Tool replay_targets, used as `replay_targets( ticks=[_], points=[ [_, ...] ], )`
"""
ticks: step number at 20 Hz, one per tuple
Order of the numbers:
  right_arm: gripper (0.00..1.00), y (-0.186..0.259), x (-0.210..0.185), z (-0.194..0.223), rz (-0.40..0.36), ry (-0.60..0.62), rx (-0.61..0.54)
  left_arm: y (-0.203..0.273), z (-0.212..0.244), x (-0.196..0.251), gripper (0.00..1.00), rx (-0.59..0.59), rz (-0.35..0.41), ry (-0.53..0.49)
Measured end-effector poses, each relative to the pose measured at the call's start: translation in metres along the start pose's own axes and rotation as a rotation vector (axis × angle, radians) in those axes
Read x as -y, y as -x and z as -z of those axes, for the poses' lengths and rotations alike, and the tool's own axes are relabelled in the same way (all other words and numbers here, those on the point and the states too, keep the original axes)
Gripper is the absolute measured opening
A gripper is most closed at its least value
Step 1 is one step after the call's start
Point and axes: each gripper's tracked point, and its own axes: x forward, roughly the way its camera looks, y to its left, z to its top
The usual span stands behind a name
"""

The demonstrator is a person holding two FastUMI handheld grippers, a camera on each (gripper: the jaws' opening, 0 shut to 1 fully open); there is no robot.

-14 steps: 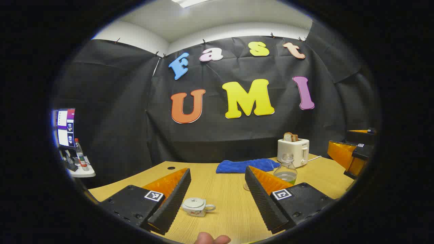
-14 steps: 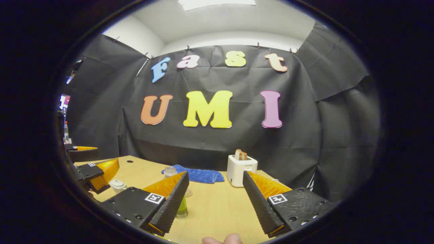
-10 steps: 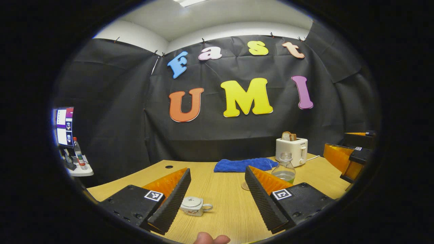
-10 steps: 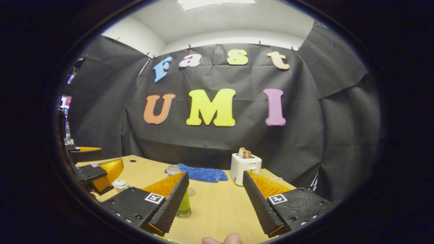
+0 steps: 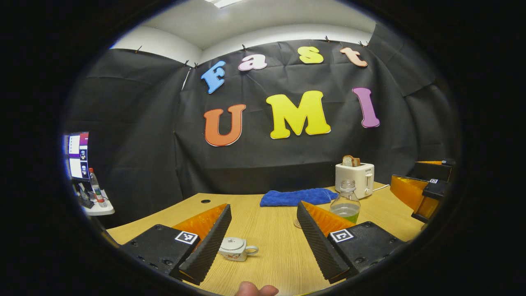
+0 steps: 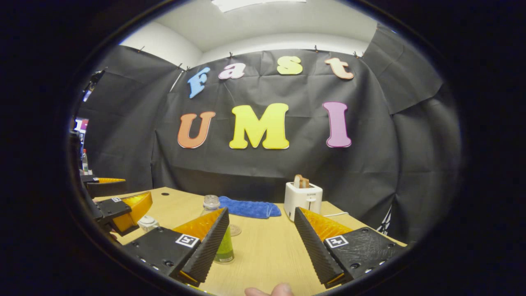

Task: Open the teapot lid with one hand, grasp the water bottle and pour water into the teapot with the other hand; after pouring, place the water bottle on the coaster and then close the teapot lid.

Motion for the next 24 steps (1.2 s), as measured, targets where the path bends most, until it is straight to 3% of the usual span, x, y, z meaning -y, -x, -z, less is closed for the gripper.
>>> replay_targets(
  ticks=[8, 14, 20, 24],
  points=[
    [0.95, -0.008, -0.009, 0.012, -0.052, 0.007, -0.03, -0.001, 0.01, -0.014, 1.0, -0.016, -0.035, 0.008],
    [0.97, -0.012, -0.013, 0.028, -0.091, 0.053, -0.059, 0.0, 0.055, -0.042, 1.0, -0.115, -0.082, 0.035],
    [0.96, -0.017, -0.003, 0.041, -0.072, 0.04, -0.085, -0.019, 0.09, -0.059, 1.0, -0.203, -0.074, 0.07],
    [0.95, -0.019, 0.01, 0.041, -0.045, 0.04, -0.086, -0.04, 0.107, -0.061, 0.88, -0.271, -0.05, 0.073]
  ],
)
